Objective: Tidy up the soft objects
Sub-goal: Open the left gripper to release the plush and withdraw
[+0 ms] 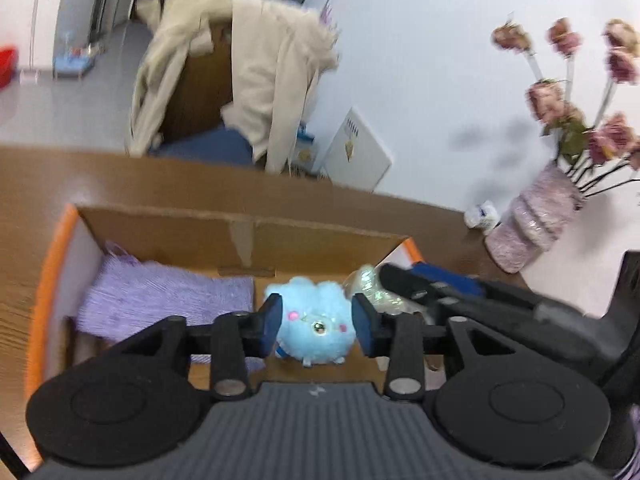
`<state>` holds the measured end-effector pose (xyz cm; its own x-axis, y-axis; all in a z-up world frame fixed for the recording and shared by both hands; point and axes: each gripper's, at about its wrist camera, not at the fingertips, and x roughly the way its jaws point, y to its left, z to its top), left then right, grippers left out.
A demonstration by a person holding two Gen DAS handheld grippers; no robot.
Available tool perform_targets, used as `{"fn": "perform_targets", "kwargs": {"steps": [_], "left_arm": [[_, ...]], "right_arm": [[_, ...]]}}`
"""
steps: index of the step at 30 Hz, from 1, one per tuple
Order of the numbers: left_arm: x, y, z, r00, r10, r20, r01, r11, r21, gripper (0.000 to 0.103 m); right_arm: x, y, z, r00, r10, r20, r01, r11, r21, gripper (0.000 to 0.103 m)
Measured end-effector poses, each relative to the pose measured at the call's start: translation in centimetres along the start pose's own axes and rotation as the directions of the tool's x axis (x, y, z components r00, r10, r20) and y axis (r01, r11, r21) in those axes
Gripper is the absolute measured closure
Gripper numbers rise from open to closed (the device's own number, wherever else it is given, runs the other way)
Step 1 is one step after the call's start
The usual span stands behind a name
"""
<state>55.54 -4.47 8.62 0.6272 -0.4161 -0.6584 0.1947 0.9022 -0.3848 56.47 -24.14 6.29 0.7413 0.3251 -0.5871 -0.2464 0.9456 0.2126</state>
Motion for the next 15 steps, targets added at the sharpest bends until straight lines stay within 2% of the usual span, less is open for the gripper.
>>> {"fn": "perform_targets", "kwargs": {"steps": [1, 2, 4, 7, 9, 13, 15], "left_arm": [[-1.9, -0.5, -0.1, 1.000, 0.016, 0.025, -0.016, 1.000, 0.013, 0.053], [-3.5, -0.9, -0.2, 0.998, 0.035, 0.043, -0.036, 0.999, 0.019, 0.040], [-6.9, -1.6, -0.7, 0.992, 0.095, 0.084, -0.097, 0.995, 0.020, 0.029], [-12.6, -2.8, -2.3, 0.975, 0.152, 0.162, -0.165, 0.984, 0.070, 0.026], [-15.7, -3.4, -3.4, 0.964, 0.174, 0.200, -0.194, 0.977, 0.084, 0.018], [-21.8, -4.2, -7.3, 0.942, 0.205, 0.267, -0.245, 0.961, 0.126, 0.015], [-24.2, -4.7, -9.9, 0.924, 0.217, 0.316, -0.274, 0.950, 0.149, 0.013]], "right_arm": [[-1.9, 0.2, 0.5, 1.000, 0.004, 0.026, -0.004, 1.000, -0.013, 0.062], [-3.7, 0.3, 0.8, 0.999, 0.006, 0.047, -0.005, 1.000, -0.025, 0.056], [-7.4, 0.6, 1.3, 0.997, 0.006, 0.077, -0.002, 0.998, -0.056, 0.048], [-12.8, 0.5, 1.0, 0.993, 0.015, 0.119, -0.003, 0.994, -0.106, 0.045], [-16.8, 0.1, 0.1, 0.989, 0.019, 0.148, -0.001, 0.992, -0.124, 0.036], [-22.7, -0.3, -2.4, 0.985, 0.010, 0.174, 0.018, 0.988, -0.156, 0.032], [-25.2, -0.2, -4.2, 0.983, 0.011, 0.182, 0.021, 0.985, -0.174, 0.029]]}}
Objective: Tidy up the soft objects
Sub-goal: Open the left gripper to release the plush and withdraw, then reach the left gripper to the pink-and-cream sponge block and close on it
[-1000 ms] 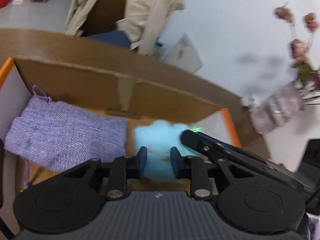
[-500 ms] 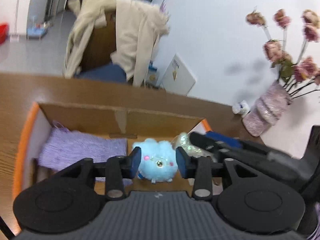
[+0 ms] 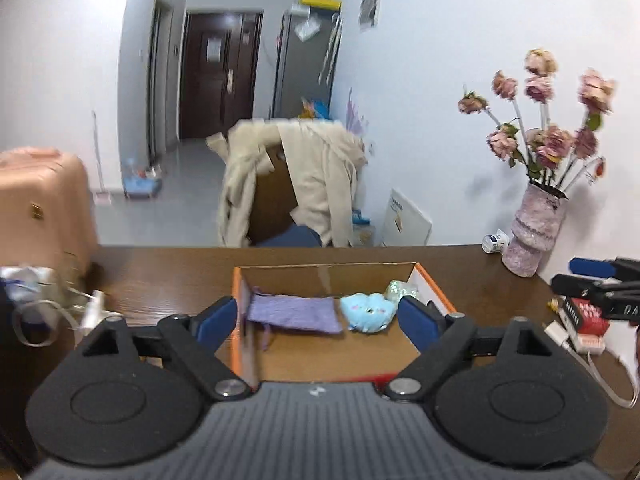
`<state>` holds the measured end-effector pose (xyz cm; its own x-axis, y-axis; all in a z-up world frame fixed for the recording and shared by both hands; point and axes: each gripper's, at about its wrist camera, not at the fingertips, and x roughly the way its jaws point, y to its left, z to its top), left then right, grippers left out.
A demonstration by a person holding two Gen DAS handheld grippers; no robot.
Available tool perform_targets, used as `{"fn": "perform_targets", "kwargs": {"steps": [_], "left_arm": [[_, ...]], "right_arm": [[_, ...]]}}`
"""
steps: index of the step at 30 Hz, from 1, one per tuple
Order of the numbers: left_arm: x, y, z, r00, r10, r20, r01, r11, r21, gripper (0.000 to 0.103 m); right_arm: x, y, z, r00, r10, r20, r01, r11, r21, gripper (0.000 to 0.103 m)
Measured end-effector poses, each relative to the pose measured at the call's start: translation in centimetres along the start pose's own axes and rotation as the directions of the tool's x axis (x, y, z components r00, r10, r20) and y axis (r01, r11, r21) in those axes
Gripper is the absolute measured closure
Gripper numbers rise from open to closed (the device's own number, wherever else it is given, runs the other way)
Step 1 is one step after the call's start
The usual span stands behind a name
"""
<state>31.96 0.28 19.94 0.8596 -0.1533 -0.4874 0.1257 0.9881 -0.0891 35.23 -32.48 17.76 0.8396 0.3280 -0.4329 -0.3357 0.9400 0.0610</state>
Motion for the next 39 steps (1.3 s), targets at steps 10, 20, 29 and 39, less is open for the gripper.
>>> {"fn": "perform_targets", "kwargs": {"steps": [10, 20, 29, 39], "left_arm": [[-12.3, -1.2, -13.1, 0.987, 0.019, 0.159, -0.025, 0.999, 0.036, 0.000], [-11.4, -4.7, -24.7, 0.998, -0.036, 0.044, 0.033, 0.998, 0.058, 0.000], [-6.8, -5.1, -24.8, 0.998, -0.056, -0.042, 0.055, 0.998, -0.029, 0.000], [0.5, -8.8, -23.1, 0.985, -0.125, -0.116, 0.118, 0.991, -0.069, 0.030]], "right_arm": [[-10.9, 4.0, -10.1, 0.993, 0.075, 0.094, -0.069, 0.995, -0.068, 0.018], [-15.6, 6.7, -23.3, 0.993, 0.040, 0.107, -0.034, 0.998, -0.057, 0.018], [-13.2, 3.9, -25.8, 0.999, 0.018, 0.026, -0.020, 0.998, 0.064, 0.019], [-5.4, 0.8, -23.3, 0.997, 0.066, -0.039, -0.059, 0.987, 0.148, 0.030]]}}
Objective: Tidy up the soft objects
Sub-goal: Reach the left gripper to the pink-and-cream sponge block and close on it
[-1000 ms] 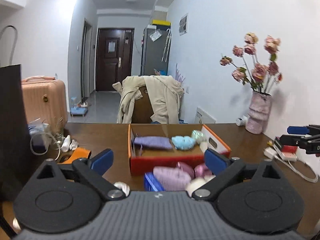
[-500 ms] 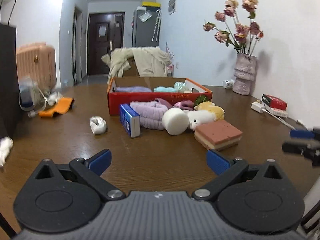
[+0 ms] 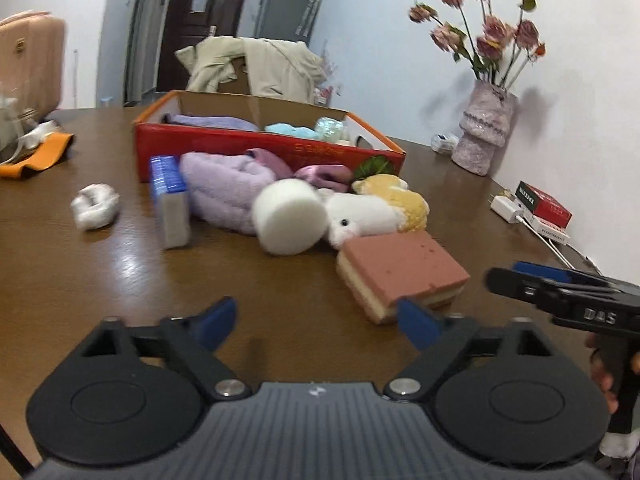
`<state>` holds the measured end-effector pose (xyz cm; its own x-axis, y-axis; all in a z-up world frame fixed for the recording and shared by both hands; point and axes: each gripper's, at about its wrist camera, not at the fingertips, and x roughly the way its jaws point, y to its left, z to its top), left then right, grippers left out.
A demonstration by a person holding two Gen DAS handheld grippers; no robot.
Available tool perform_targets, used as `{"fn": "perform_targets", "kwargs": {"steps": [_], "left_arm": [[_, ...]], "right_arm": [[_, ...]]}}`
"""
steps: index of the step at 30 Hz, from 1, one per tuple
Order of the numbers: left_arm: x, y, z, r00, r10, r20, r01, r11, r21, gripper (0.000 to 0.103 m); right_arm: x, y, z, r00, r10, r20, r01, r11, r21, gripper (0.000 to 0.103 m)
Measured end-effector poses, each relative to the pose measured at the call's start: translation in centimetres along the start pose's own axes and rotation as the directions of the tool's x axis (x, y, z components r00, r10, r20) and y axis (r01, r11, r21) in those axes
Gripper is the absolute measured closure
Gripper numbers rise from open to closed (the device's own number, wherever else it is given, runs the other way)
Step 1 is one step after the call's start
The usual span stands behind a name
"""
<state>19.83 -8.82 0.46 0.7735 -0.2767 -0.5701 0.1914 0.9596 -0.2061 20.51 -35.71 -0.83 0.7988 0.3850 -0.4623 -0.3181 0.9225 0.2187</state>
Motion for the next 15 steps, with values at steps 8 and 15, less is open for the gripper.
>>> {"fn": "perform_targets", "kwargs": {"steps": [8, 15], "left_arm": [[5.7, -1.1, 2.2, 0.982, -0.174, -0.069, 0.168, 0.982, -0.083, 0.072], [7.3, -0.8, 1.8, 0.977, -0.213, -0.012, 0.212, 0.976, -0.058, 0.073]], "right_arm": [[6.1, -2.7, 1.0, 0.988, 0.150, -0.021, -0.144, 0.972, 0.187, 0.078], [6.8, -4.1, 0.5, 0.984, 0.175, -0.025, -0.160, 0.942, 0.296, 0.081]]}}
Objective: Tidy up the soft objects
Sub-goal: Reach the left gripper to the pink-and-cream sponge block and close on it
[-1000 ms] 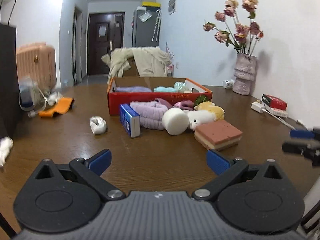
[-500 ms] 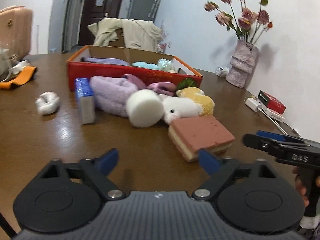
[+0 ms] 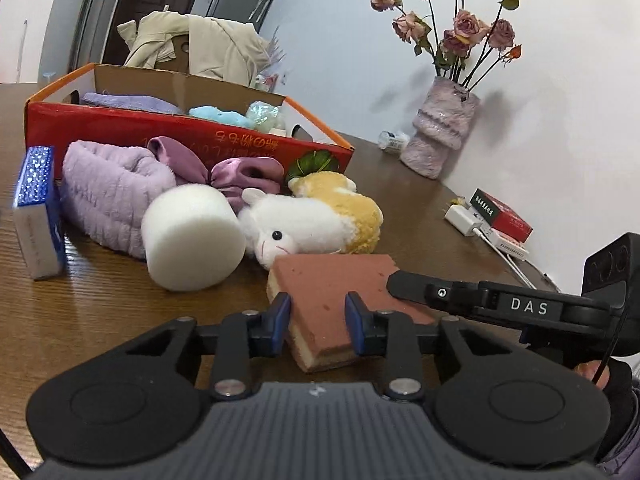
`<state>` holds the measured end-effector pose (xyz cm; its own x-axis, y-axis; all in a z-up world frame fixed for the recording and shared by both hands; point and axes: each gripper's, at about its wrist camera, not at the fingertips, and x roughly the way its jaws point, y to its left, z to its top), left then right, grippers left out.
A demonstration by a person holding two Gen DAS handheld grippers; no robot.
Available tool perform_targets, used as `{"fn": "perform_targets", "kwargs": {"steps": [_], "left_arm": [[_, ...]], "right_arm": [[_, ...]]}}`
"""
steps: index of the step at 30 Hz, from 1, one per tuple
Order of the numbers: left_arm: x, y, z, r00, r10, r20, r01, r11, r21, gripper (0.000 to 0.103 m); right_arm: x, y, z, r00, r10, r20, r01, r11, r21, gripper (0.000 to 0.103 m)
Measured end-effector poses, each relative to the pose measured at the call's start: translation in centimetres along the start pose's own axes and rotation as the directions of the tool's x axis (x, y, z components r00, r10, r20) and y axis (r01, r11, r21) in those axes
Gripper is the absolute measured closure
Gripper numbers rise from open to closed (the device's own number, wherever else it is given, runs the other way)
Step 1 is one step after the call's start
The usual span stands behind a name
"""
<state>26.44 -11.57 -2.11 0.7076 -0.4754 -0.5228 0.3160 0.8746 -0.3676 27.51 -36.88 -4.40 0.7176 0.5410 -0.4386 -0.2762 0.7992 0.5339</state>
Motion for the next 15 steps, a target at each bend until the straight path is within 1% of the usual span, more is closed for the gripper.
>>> {"fn": "perform_targets", "kwargs": {"steps": [5, 8, 11, 13, 15], "left_arm": [[0.2, 1.1, -0.1, 0.999, -0.035, -0.013, 0.034, 0.998, -0.053, 0.071], [0.1, 1.5, -0.1, 0.999, -0.047, -0.014, 0.046, 0.996, -0.074, 0.071], [-0.2, 1.2, -0.2, 0.999, -0.033, -0.010, 0.032, 0.997, -0.071, 0.072], [-0.8, 0.9, -0.2, 1.000, -0.014, -0.018, 0.013, 0.997, -0.071, 0.072], [-2.2, 0.6, -0.3, 1.000, -0.014, -0.024, 0.012, 0.997, -0.077, 0.072]], "right_arm": [[0.2, -0.1, -0.2, 1.000, 0.003, -0.005, -0.003, 1.000, 0.012, 0.081], [0.1, -0.1, 0.0, 1.000, 0.001, -0.005, -0.001, 1.000, 0.010, 0.081], [0.3, 0.2, -0.1, 1.000, -0.006, -0.002, 0.006, 1.000, -0.011, 0.081], [0.1, 0.5, -0.2, 1.000, 0.003, -0.012, -0.004, 1.000, -0.025, 0.081], [-0.2, 0.6, -0.3, 0.999, 0.019, -0.038, -0.019, 1.000, 0.001, 0.081]]}}
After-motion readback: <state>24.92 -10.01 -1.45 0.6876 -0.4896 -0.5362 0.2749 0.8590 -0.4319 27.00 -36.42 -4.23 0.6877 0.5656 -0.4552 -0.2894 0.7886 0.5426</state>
